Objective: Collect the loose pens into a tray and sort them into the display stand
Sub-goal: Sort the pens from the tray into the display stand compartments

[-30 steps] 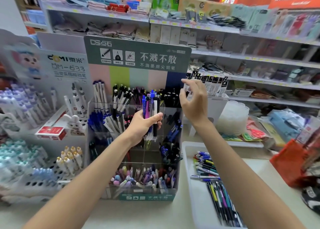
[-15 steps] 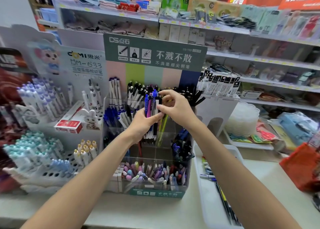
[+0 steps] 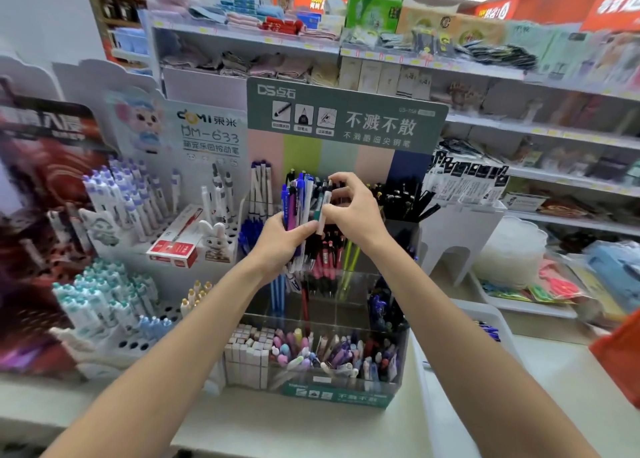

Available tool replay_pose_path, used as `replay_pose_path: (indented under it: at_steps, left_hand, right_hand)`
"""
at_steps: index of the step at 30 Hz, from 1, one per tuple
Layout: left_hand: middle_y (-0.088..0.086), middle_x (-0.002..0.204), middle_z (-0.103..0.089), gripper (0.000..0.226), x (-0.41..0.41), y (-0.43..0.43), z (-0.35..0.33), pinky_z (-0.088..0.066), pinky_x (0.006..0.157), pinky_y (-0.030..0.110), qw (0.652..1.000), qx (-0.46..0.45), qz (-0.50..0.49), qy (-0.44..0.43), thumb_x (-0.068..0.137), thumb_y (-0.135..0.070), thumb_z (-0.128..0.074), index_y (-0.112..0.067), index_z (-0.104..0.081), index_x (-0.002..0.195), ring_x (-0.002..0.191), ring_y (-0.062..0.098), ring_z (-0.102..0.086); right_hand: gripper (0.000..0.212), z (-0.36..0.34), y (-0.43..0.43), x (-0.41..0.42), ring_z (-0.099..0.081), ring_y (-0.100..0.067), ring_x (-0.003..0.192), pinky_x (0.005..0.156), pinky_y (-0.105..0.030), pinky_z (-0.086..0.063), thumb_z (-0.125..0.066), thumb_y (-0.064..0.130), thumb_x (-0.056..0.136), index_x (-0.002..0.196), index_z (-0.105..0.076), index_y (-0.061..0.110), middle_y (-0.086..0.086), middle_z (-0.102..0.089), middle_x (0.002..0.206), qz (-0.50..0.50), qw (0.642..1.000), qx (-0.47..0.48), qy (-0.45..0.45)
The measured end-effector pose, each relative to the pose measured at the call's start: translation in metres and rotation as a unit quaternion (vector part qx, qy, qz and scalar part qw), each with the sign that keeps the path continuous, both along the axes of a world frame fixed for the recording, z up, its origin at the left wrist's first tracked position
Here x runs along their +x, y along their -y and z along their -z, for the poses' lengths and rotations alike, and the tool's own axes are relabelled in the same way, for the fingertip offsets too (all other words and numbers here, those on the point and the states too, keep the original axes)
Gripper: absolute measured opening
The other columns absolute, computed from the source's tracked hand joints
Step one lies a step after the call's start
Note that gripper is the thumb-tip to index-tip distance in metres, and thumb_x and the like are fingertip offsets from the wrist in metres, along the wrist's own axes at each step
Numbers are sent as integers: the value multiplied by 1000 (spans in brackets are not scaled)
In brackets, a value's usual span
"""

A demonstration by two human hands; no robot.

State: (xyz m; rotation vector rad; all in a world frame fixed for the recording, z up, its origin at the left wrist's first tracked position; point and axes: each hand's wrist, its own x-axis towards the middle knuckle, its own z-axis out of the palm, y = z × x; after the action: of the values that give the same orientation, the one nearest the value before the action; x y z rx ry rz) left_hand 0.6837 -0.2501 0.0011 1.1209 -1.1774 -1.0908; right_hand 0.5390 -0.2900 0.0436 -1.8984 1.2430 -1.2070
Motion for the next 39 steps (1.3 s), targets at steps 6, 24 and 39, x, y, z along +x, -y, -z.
replay_pose_path:
  at_steps: [6,24,39]
  left_hand:
    - [11,95,-76,11,16,5,-3,-60,76,33,995,10,-78,-62,92,-6,-67,-10,-65,103,87,22,-74]
    - [17,102,-74,22,47,-15,-10,-61,67,28,991,30,-67,-109,92,-2,-64,-1,-60,114,87,24,-75]
    - [16,101,-75,21,52,-26,-6,-62,77,34,991,33,-74,-107,91,-2,-66,-4,-62,111,92,26,-75]
  right_hand:
    - [41,-10,5,9,-64,-12,78,67,-28,-55,-64,1,86,120,-52,19,-3,-62,94,17,995,-73,72]
    - [25,-4,40,25,-57,-26,104,93,-37,-43,-65,12,90,114,-68,8,-6,-72,103,64,940,-273,-195]
    - [27,-13,36,32,-58,-26,109,99,-41,-43,-66,19,91,116,-71,10,-6,-72,112,39,943,-194,-266]
